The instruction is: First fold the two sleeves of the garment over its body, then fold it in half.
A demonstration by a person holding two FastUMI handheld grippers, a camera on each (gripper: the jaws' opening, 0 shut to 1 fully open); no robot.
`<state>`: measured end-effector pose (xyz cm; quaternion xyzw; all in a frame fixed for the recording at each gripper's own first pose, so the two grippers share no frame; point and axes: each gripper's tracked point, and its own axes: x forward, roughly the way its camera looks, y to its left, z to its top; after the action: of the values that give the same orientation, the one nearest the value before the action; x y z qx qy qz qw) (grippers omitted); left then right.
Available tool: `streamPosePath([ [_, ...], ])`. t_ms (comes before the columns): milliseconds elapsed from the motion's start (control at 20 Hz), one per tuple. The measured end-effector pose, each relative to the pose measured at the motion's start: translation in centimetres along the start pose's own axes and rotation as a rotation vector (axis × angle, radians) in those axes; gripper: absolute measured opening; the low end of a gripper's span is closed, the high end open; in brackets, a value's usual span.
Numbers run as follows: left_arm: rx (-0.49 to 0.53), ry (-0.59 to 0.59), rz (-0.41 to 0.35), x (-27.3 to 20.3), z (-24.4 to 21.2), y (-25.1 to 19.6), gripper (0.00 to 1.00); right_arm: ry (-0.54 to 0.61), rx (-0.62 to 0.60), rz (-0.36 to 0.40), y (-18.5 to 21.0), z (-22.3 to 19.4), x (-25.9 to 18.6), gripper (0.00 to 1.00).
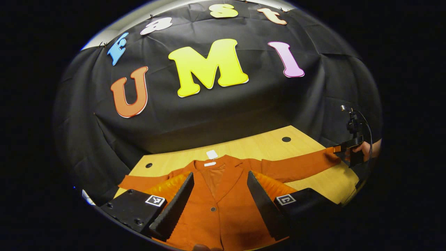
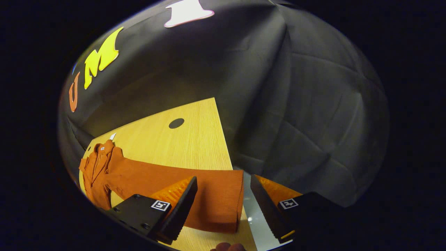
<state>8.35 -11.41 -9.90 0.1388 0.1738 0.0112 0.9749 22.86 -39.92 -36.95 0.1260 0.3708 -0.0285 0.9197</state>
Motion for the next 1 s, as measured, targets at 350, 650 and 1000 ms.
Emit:
streamPosePath([
  [350, 0.007, 0.006, 0.032, 0.4, -0.2, 0.0, 0.99, 0.049, 0.107, 0.085, 0.7, -0.7, 1.3, 0.90],
  [650, -0.002, 0.000, 0.044, 0.4, 0.0, 0.2, 0.99, 0.064, 0.096, -0.001, -1.0, -0.2, 0.8, 0.54],
  [1000, -0.023, -0.013, 0.040, 0.3, 0.0, 1.2, 0.99, 0.068, 0.132, -0.003, 0.5, 0.5, -1.4, 0.06],
])
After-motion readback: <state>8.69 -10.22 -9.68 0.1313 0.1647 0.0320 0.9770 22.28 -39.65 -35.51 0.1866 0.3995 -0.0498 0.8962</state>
